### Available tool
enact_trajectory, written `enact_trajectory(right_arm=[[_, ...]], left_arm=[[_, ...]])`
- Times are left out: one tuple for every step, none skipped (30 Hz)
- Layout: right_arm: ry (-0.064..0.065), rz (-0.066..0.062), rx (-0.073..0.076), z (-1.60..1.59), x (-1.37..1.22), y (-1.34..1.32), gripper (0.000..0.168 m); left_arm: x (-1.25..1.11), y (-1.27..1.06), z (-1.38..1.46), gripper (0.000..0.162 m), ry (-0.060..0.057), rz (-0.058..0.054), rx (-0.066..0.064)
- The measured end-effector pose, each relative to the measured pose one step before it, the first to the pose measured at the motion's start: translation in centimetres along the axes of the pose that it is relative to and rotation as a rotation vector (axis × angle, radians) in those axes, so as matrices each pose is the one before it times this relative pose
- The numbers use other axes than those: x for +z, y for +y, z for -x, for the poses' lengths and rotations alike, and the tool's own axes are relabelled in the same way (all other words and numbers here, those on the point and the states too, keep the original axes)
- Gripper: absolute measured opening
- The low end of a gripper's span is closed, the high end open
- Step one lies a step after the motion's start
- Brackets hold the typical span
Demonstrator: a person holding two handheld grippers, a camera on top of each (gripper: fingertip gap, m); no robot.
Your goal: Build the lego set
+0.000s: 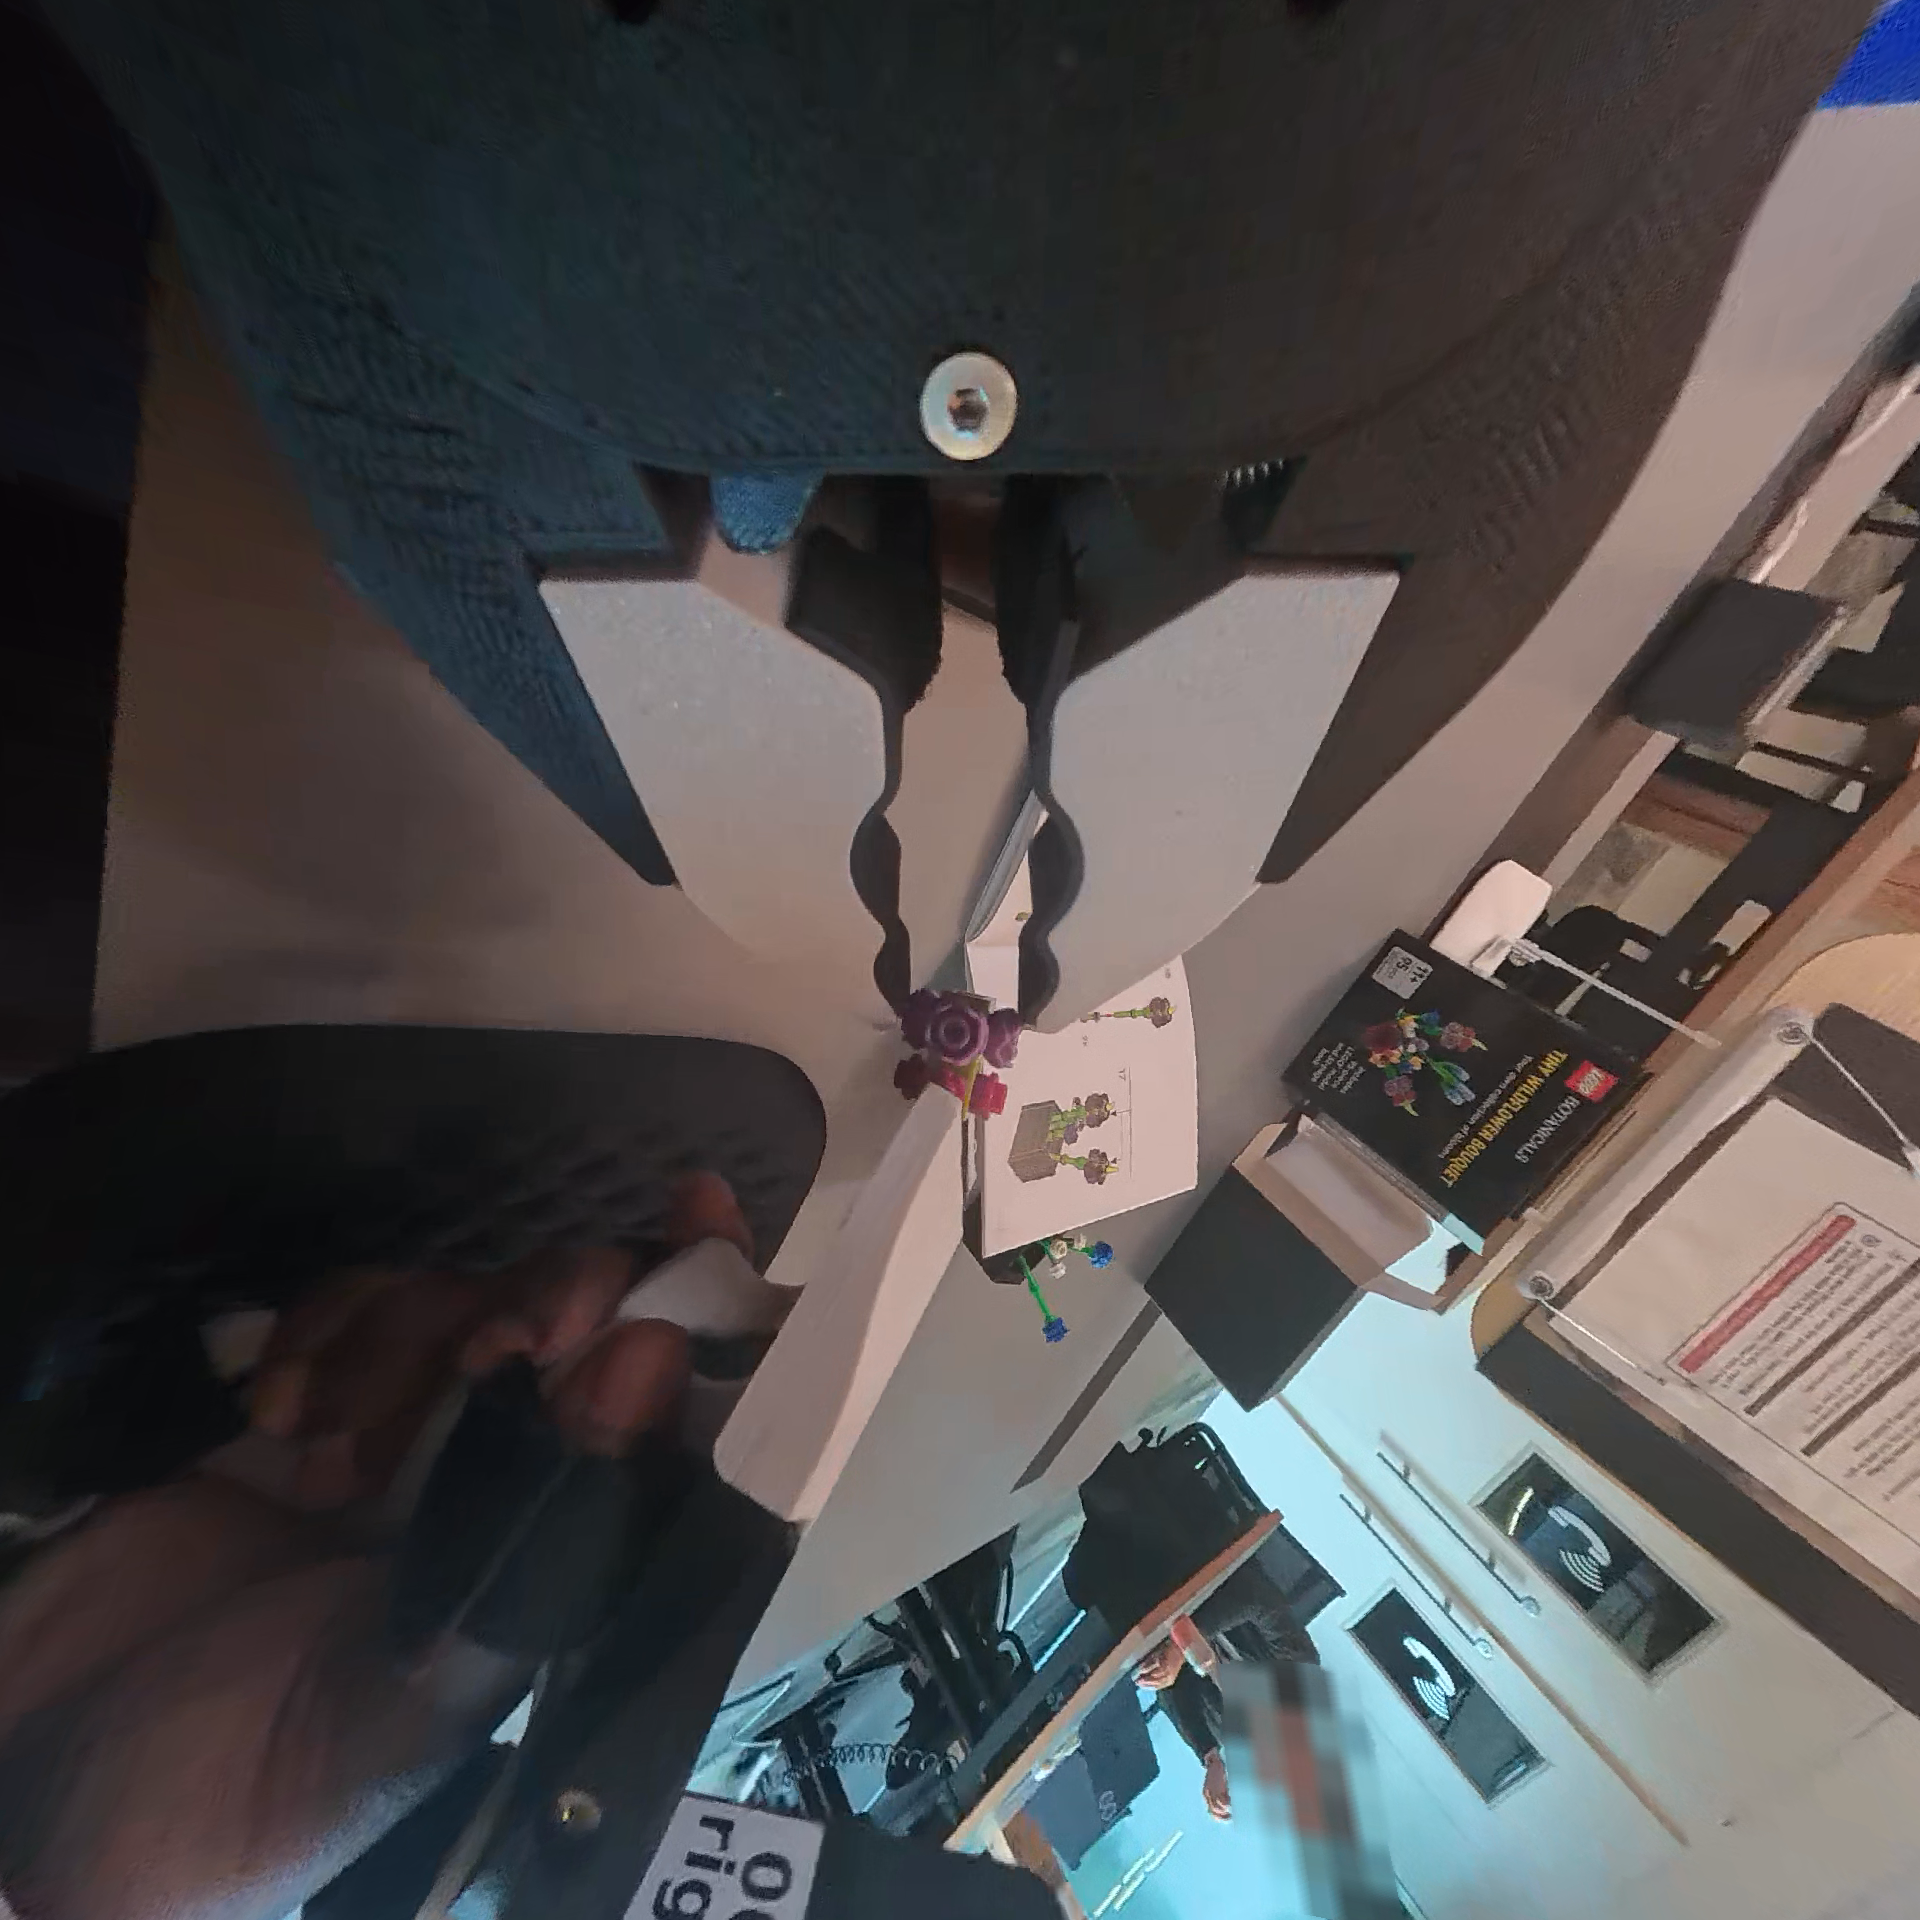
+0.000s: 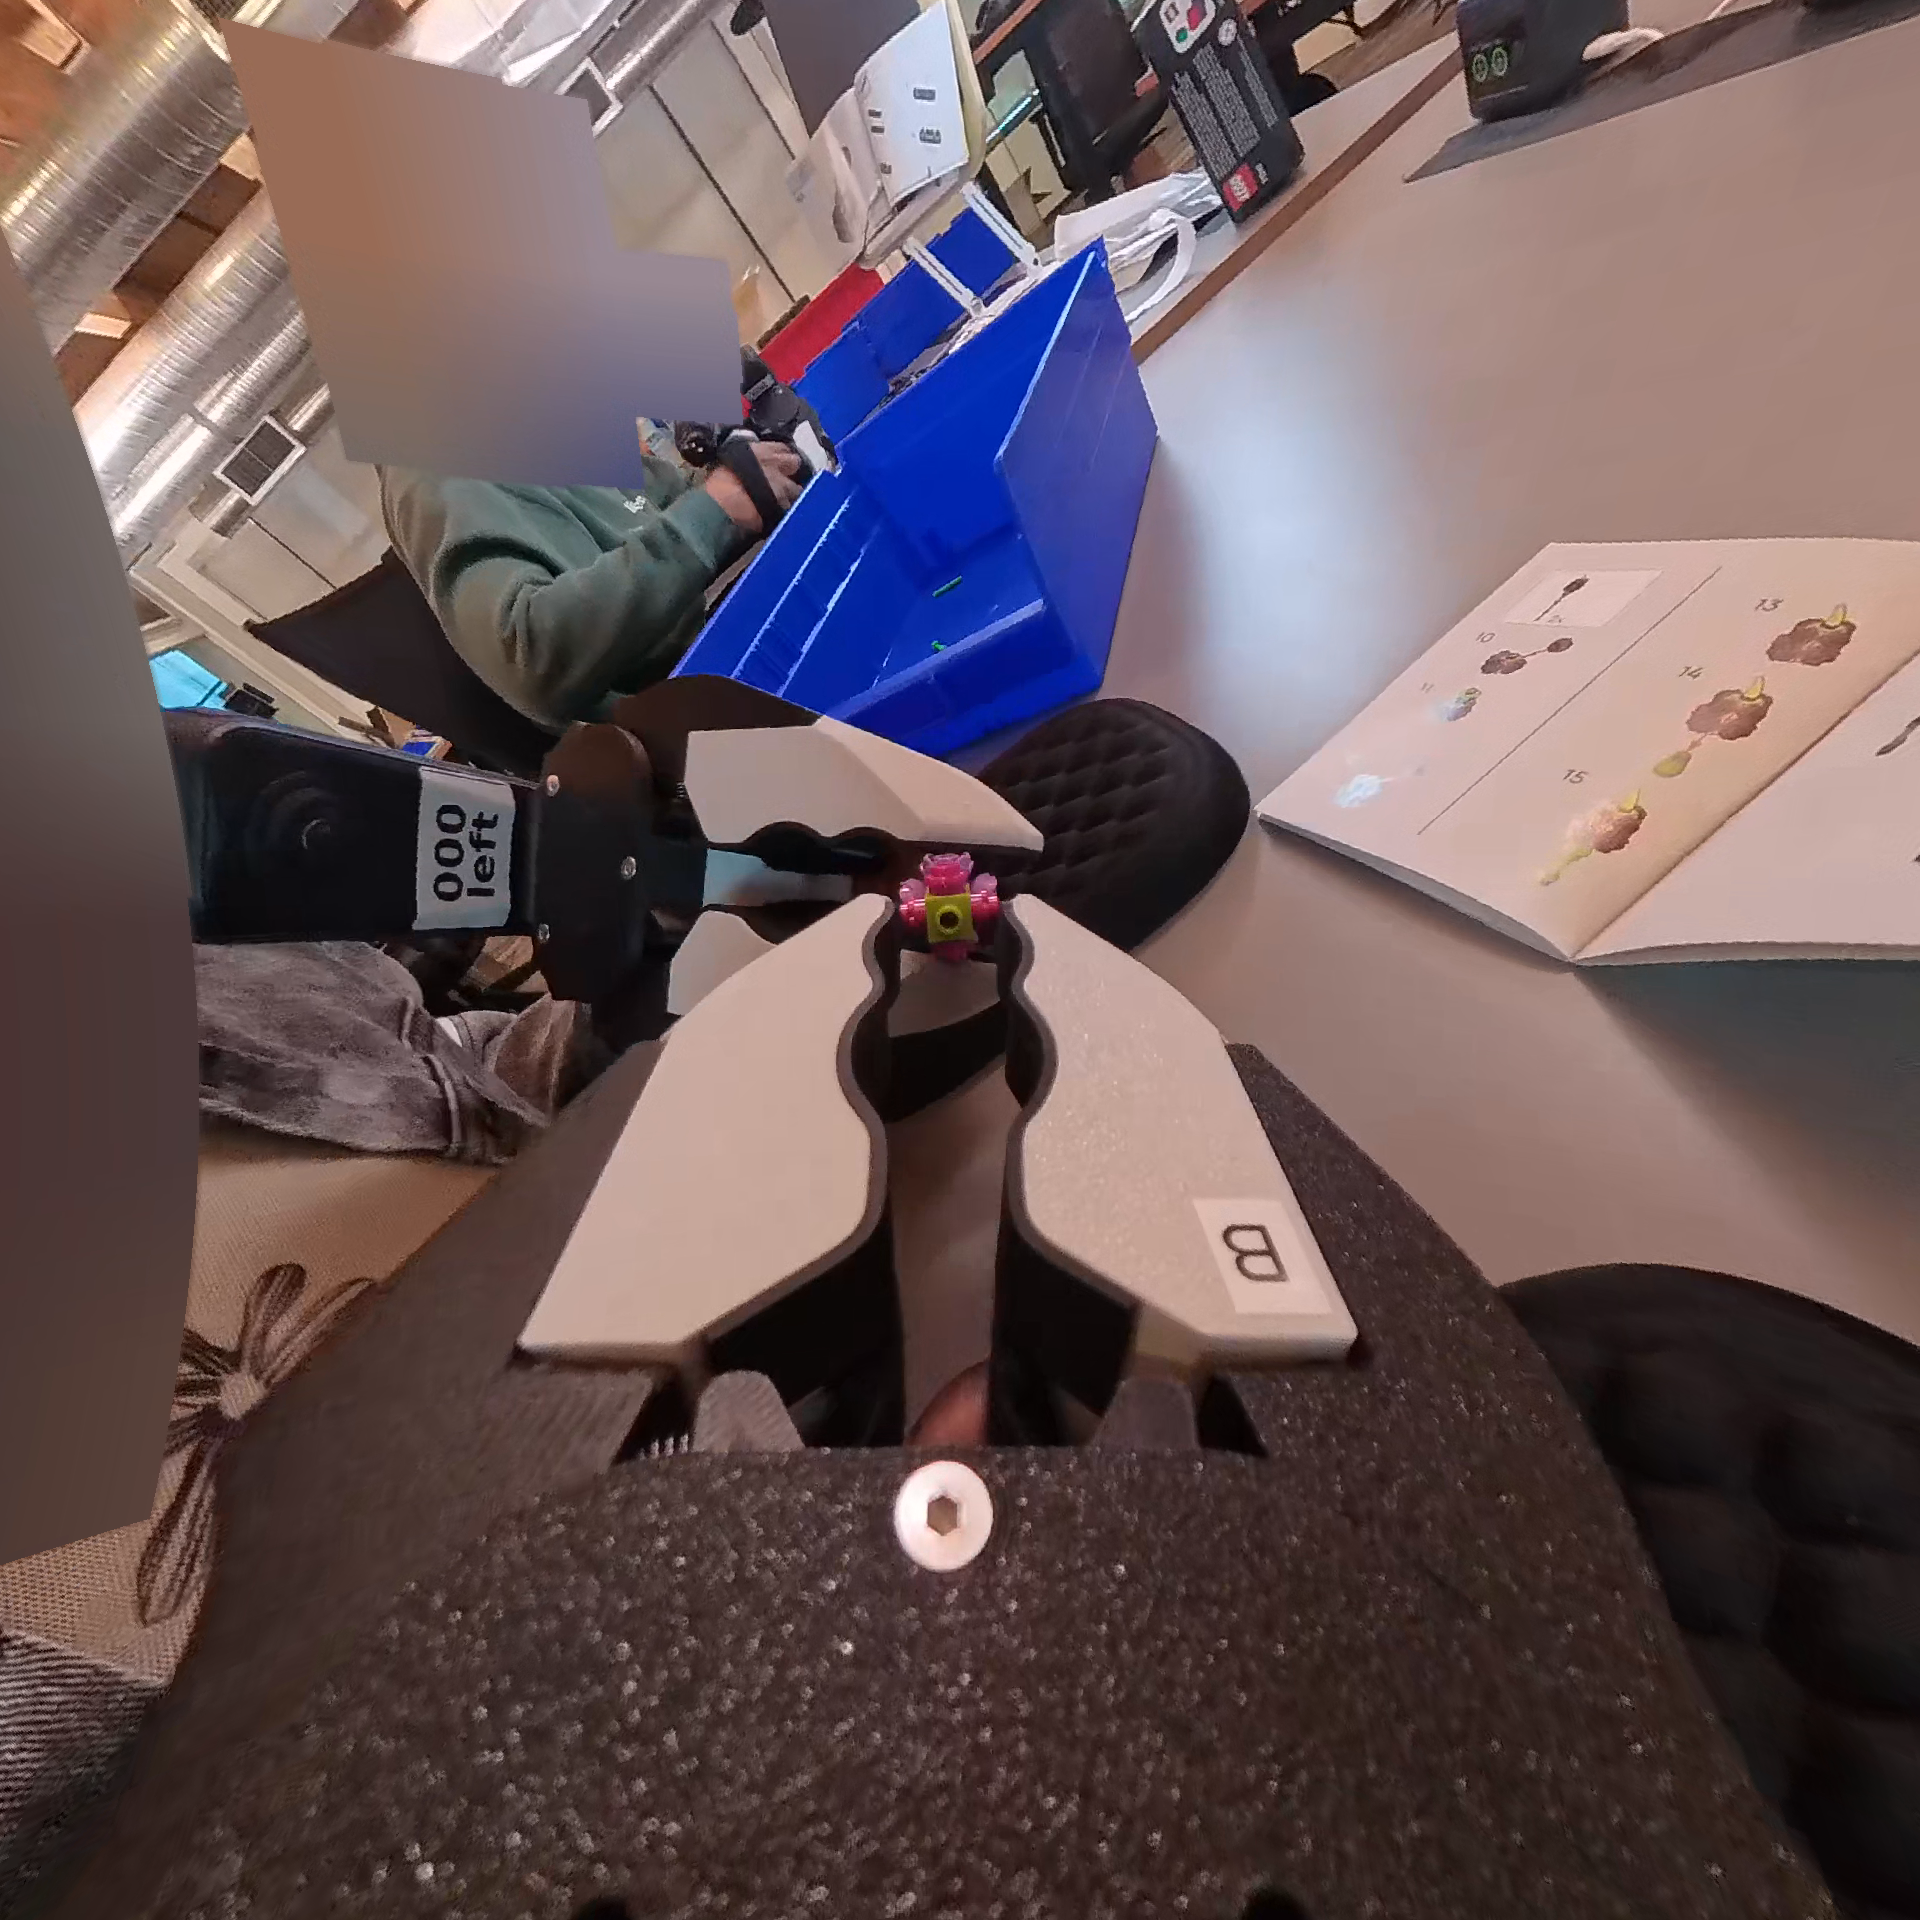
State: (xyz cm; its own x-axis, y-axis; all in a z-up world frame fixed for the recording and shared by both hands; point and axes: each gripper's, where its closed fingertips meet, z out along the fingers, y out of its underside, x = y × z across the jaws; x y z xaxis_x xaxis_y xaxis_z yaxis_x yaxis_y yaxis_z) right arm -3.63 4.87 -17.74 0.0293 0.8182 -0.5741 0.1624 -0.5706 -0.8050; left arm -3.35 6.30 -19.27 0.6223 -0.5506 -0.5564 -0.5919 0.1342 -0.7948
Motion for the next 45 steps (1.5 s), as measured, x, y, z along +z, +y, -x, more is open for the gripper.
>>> enact_trajectory(right_arm=[[0.0054,-0.0007,-0.0021,-0.221,-0.113,-0.134,0.017],[0.0036,-0.004,-0.0107,-0.142,0.133,-0.283,0.017],[-0.0073,-0.0052,-0.0123,-0.051,0.14,-0.386,0.018],[-0.0238,-0.004,-0.0126,0.081,0.172,-0.438,0.021],[-0.0309,0.0012,-0.0078,0.084,0.17,-0.437,0.025],[-0.0337,0.0005,-0.0117,0.054,0.084,-0.513,0.029],[-0.0311,-0.0084,-0.0231,0.035,-0.034,-0.669,0.033],[-0.0218,-0.0162,-0.0398,-0.08,0.025,-0.773,0.036],[0.0009,-0.0173,-0.0525,-0.367,-0.243,-0.658,0.04],[0.0192,-0.0172,-0.0582,-0.576,-0.31,-0.558,0.041],[0.026,-0.0245,-0.0537,-0.627,-0.349,-0.551,0.041],[0.0243,-0.0344,-0.0435,-0.548,-0.351,-0.573,0.041],[0.027,-0.0388,-0.031,-0.505,-0.348,-0.509,0.041],[0.0308,-0.0341,-0.0236,-0.484,-0.336,-0.313,0.04],[0.0314,-0.0254,-0.0279,-0.431,-0.335,-0.023,0.039],[0.031,-0.0139,-0.0344,-0.36,-0.292,0.24,0.038],[0.0266,0.0001,-0.0357,-0.223,-0.25,0.439,0.037],[0.0244,0.0139,-0.0252,-0.145,-0.114,0.524,0.036],[0.0141,0.0153,-0.0098,-0.01,-0.078,0.395,0.036],[-0.0038,0.0066,-0.0001,0.217,-0.033,0.138,0.036],[-0.0105,0.003,0.0006,0.218,0.014,0.111,0.035],[-0.0021,0.0045,0.0053,0.033,-0.035,0.154,0.033],[-0.0054,0.0033,0.0118,-0.006,-0.001,0.133,0.032],[-0.0205,0.0028,0.0133,0.143,0.035,0.116,0.03],[-0.0274,0.0044,0.0169,0.193,0.059,0.175,0.026],[-0.029,0.0037,0.0201,0.159,0.057,0.227,0.025],[-0.0232,-0.0037,0.0205,0.105,-0.046,0.072,0.024],[-0.0011,-0.0169,0.0213,-0.177,-0.154,-0.176,0.024],[0.0093,-0.0194,0.014,-0.256,-0.168,-0.206,0.022],[-0.0016,-0.0112,0.0085,-0.084,-0.092,-0.131,0.021],[-0.0088,-0.0002,0.0109,-0.014,0.012,-0.004,0.021],[-0.0039,0.0051,0.0127,-0.088,0.042,0.074,0.021],[-0.002,0.0058,0.0073,-0.055,0.047,0.077,0.022],[-0.0104,0.0036,-0.0027,0.137,0.044,0.049,0.022],[-0.0117,-0.0008,-0.0119,0.296,-0.02,-0.009,0.022],[-0.0042,-0.0049,-0.0165,0.202,-0.035,-0.082,0.022],[-0.001,-0.0072,-0.0187,0.208,-0.075,-0.118,0.022],[0.0012,-0.0065,-0.0181,0.185,-0.059,-0.124,0.022],[0.0062,-0.0062,-0.0176,0.13,-0.083,-0.117,0.022],[0.0088,-0.0065,-0.0169,0.063,-0.078,-0.093,0.022],[0.0031,-0.0069,-0.0145,0.101,-0.068,-0.102,0.022],[-0.0014,-0.0056,-0.0126,0.145,-0.036,-0.098,0.022],[0.0014,-0.003,-0.0119,0.1,-0.036,-0.047,0.022],[0.0037,0.0003,-0.0078,0.025,0.025,-0.045,0.022],[0.0071,0.0071,-0.0057,-0.024,0.104,-0.014,0.022]], left_arm=[[0.14,0.11,0.231,0.019,0.0013,0.0001,-0.0185],[0.098,0.054,0.325,0.019,0.0024,-0.0037,-0.0203],[0.115,0.042,0.435,0.019,0.0019,-0.007,-0.0288],[0.175,0.044,0.529,0.019,0.0061,-0.0116,-0.0448],[0.196,-0.031,0.472,0.019,0.0209,-0.0224,-0.0625],[0.141,-0.174,0.407,0.019,0.0362,-0.0353,-0.0851],[-0.053,-0.242,0.536,0.019,0.0344,-0.0393,-0.0975],[-0.244,-0.441,0.591,0.019,0.032,-0.0503,-0.083],[-0.429,-0.82,0.448,0.019,0.0362,-0.0773,-0.0675],[-0.533,-0.88,0.828,0.018,-0.0025,-0.0832,-0.0688],[-0.491,-0.619,0.891,0.018,-0.0206,-0.0562,-0.0688],[-0.401,-0.406,0.291,0.018,0.009,-0.0425,-0.0428],[-0.341,-0.206,0.184,0.018,-0.0043,-0.0332,-0.0096],[-0.232,-0.164,-0.069,0.018,-0.0058,-0.0285,0.0178],[-0.147,-0.188,-0.365,0.018,0.008,-0.017,0.031],[-0.049,-0.111,-0.29,0.018,0.0046,-0.0064,0.0265],[0.001,0.012,-0.138,0.018,0.0002,0.0,0.0136],[0.041,0.12,-0.034,0.018,0.0036,0.0063,-0.0011],[0.075,0.114,0.004,0.018,0.0076,0.0072,-0.0071],[0.033,0.081,0.002,0.018,0.0053,0.0035,-0.0071],[-0.013,0.057,0.013,0.018,0.0051,0.0004,-0.0071],[-0.015,0.03,-0.044,0.018,0.0086,-0.0015,-0.0067],[-0.038,-0.009,-0.046,0.018,0.0085,-0.0031,-0.0082],[-0.032,0.036,-0.007,0.018,0.0076,-0.002,-0.0076],[-0.009,0.062,0.123,0.018,-0.0028,-0.0004,-0.0095],[0.012,0.06,0.145,0.018,-0.0054,-0.0016,-0.0074],[-0.017,0.054,-0.032,0.018,0.0072,0.0004,-0.006],[-0.021,0.025,0.045,0.018,-0.0011,-0.0019,-0.0033],[0.022,0.054,0.103,0.018,-0.0053,0.0017,-0.0036],[0.089,0.127,-0.032,0.018,0.0061,0.0089,-0.0058],[0.107,0.107,-0.052,0.018,0.0052,0.0106,-0.0047],[0.067,0.066,-0.002,0.018,-0.0015,0.0063,0.0018],[0.029,0.008,-0.01,0.018,-0.0043,0.0022,0.0058],[0.003,-0.03,-0.053,0.018,-0.0011,-0.0001,0.0059],[-0.017,-0.064,-0.062,0.018,0.0017,-0.0041,0.0036],[-0.044,-0.133,0.089,0.018,-0.0063,-0.0086,-0.0014],[-0.058,-0.126,0.16,0.018,-0.0105,-0.0077,-0.0041],[-0.058,-0.115,0.112,0.018,-0.0083,-0.0064,-0.002],[-0.102,-0.126,0.104,0.018,-0.0108,-0.0085,0.0041],[-0.071,-0.117,0.052,0.018,-0.0104,-0.0081,0.0081],[-0.011,-0.059,0.035,0.018,-0.0078,-0.0033,0.0077],[0.031,0.028,-0.074,0.018,0.0002,0.0028,0.0072],[0.01,0.025,-0.146,0.018,0.005,0.0042,0.0081],[0.024,-0.022,-0.101,0.018,0.0001,0.0,0.0113],[-0.007,-0.064,-0.132,0.018,0.0008,-0.001,0.0102]])
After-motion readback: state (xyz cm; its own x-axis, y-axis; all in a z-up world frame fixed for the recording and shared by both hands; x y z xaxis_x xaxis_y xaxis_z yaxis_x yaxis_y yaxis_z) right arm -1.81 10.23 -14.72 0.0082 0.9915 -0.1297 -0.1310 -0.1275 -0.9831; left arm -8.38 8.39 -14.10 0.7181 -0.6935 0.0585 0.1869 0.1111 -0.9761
